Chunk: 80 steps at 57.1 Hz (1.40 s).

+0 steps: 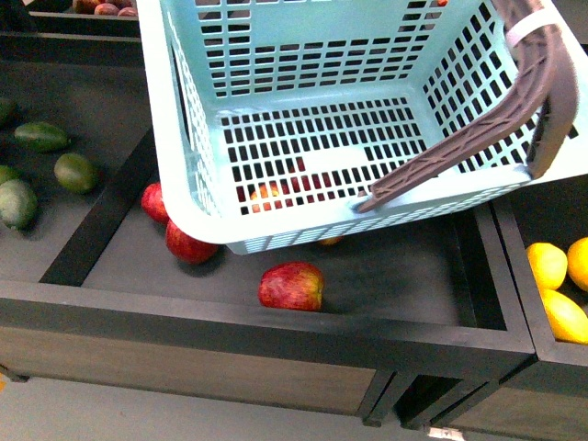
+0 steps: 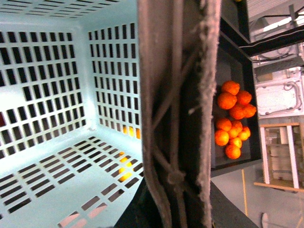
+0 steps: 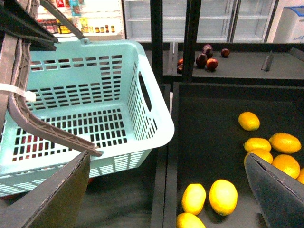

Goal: Pick lemon and mango into basket

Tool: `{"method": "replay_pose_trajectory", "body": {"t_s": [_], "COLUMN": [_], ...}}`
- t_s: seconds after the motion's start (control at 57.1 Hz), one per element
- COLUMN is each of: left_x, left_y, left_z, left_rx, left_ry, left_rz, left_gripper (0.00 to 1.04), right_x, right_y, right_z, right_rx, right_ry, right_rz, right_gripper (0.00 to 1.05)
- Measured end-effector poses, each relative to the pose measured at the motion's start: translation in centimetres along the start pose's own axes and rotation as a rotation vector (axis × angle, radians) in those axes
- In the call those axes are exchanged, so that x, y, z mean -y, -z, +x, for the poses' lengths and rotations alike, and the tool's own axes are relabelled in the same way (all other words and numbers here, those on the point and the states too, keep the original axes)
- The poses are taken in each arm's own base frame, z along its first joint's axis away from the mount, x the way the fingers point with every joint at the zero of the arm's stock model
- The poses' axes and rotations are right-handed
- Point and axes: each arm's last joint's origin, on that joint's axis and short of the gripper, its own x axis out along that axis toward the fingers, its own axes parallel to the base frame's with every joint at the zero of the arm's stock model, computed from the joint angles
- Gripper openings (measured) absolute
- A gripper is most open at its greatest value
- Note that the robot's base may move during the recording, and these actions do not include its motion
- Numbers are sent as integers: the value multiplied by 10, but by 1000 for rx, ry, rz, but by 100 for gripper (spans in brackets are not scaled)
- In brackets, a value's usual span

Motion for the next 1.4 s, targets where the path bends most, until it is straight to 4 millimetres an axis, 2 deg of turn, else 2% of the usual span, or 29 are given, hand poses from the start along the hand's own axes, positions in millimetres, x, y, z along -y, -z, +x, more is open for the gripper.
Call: {"method": "replay_pose_trajectory", "body": {"t_s": [0.28, 0.526, 0.561, 0.631, 0.684, 0.771, 0.824, 0.876, 0.946, 0.999, 1.016, 1.087, 1.192, 1.402], "left_x": [13, 16, 16, 16, 16, 16, 16, 16, 15, 16, 16, 16, 16, 16], "left_y": [-6, -5, -5, -5, -5, -5, -5, -6, -6, -5, -5, -5, -5, -5], "left_z": [-14, -15, -15, -15, -15, -15, -16, -16, -16, -16, -16, -16, -16, -16], "left_rx": [50, 47, 47, 44, 44, 44, 44, 48, 50, 48, 46, 46, 46, 43], "left_ry": [35, 42, 42, 45, 45, 45, 45, 43, 40, 42, 43, 44, 44, 46], "left_rz": [9, 10, 10, 10, 11, 10, 10, 10, 10, 10, 10, 10, 10, 10], "left_gripper": [6, 6, 6, 6, 6, 6, 6, 6, 6, 6, 6, 6, 6, 6], "right_x": [0, 0, 1, 12, 23, 52, 66, 81, 102, 118, 120, 129, 135, 147], "right_y": [0, 0, 1, -9, -23, -47, -52, -52, -39, -13, -8, 35, 72, 104], "right_z": [0, 0, 0, 7, 13, 32, 47, 70, 103, 126, 129, 143, 155, 183], "right_rx": [0, -1, -34, -32, 20, 126, 150, 139, 14, -116, -140, -306, -412, -525], "right_ry": [0, 3, 56, 110, 121, 226, 268, 281, 300, 323, 325, 330, 313, 256], "right_rz": [0, 3, 58, 258, 320, 310, 267, 202, 154, 148, 151, 196, 215, 202], "right_gripper": [96, 96, 96, 96, 96, 96, 96, 96, 96, 96, 96, 96, 96, 96]}}
